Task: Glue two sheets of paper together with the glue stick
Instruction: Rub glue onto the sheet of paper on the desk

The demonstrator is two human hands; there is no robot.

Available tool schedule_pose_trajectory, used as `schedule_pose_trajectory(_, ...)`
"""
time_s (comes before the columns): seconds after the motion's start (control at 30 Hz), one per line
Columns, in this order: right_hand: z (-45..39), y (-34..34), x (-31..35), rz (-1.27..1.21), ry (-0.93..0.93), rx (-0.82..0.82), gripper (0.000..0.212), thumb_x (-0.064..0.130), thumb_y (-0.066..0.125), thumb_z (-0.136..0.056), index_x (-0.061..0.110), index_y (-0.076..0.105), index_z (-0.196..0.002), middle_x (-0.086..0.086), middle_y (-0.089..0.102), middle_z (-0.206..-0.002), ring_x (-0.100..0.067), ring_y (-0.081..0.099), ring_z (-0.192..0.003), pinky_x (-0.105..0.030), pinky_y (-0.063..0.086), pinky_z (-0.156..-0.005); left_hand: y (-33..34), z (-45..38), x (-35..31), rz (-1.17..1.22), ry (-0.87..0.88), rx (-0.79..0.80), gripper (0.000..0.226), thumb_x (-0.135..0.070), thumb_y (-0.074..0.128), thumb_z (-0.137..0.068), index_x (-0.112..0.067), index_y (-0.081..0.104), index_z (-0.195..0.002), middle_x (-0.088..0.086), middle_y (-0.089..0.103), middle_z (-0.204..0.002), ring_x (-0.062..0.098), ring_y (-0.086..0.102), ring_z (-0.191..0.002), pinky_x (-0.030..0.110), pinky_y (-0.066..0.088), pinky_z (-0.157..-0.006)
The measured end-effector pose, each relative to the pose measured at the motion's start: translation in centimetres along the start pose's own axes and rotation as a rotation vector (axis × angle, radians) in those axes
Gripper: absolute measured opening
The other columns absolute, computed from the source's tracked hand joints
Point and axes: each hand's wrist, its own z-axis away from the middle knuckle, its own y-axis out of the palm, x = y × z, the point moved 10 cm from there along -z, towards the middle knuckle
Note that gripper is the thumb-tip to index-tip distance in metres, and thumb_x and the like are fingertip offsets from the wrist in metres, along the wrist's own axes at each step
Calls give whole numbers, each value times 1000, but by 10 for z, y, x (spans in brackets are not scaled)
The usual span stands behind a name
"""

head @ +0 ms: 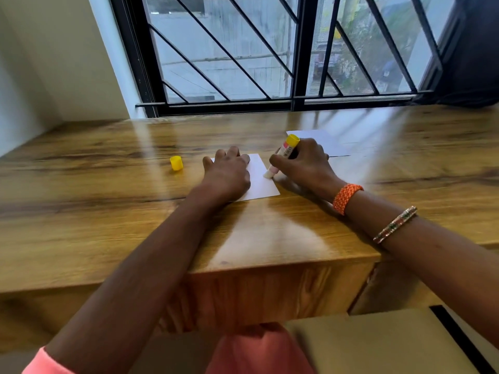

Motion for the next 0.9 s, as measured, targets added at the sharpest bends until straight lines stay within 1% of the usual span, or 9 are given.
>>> schedule_pose_trajectory(0.23,13,-5,0,-82,-3,58,23,29,66,-77,7,73,-76,-8,71,-72,-17,64,-65,-31,48,-60,3,-2,4,32,19,18,42,-23,34,-96,-22,40,-137,5,35,-142,26,29,-132,48,22,-104)
schedule_pose_trajectory(0.33,18,-6,-1,-125,8,79,21,27,66,-75,8,73,-71,-5,71,-68,-12,61,-60,-31,48,-60,1,-3,4,30,13,22,42,-24,34,-96,-24,42,-137,4,37,-142,25,29,-134,49,22,-105)
schedule_pose_trajectory(0.47,27,-3,1,-242,-29,171,16,21,65,-75,7,70,-69,-8,72,-70,-21,69,-69,-36,53,-64,-1,-3,6,96,10,46,44,-22,35,-97,-26,37,-141,1,36,-145,24,26,-138,50,19,-107)
schedule_pose_trajectory(0.6,25,4,-5,-372,9,283,28,23,64,-69,-4,67,-73,-26,68,-78,-32,63,-71,-41,51,-67,-7,-4,16,276,65,81,53,-17,44,-92,-30,28,-141,-2,51,-135,24,41,-130,54,22,-111)
schedule_pose_trajectory(0.67,22,2,-4,-431,27,288,18,19,63,-72,1,67,-71,-20,67,-76,-29,61,-74,-29,51,-71,-3,2,21,322,124,210,51,-17,50,-90,-30,35,-137,-2,52,-136,22,47,-124,47,29,-110)
schedule_pose_trajectory(0.73,16,-3,-2,-473,31,260,12,11,63,-81,10,67,-70,-3,66,-69,-15,56,-69,-10,44,-61,5,13,26,257,136,372,50,-26,51,-93,-33,35,-139,0,41,-146,21,42,-130,37,30,-110)
schedule_pose_trajectory(0.77,11,-5,-2,-483,36,235,15,10,62,-85,13,66,-70,3,65,-67,-12,55,-67,-8,43,-61,6,18,28,192,130,415,49,-33,49,-94,-37,32,-140,-2,35,-150,21,37,-134,37,27,-111)
schedule_pose_trajectory(0.83,-1,-5,-4,-492,52,177,15,15,64,-86,17,67,-72,5,66,-68,-11,55,-68,-16,46,-68,4,22,28,36,128,392,50,-46,44,-93,-40,29,-141,-8,28,-154,21,28,-139,45,16,-114)
schedule_pose_trajectory(0.9,-13,-2,-7,-490,86,125,14,24,68,-83,14,69,-74,-8,71,-78,-13,56,-72,-27,46,-73,-2,23,25,-82,110,306,52,-53,38,-92,-36,30,-141,-7,27,-154,23,26,-141,48,9,-114)
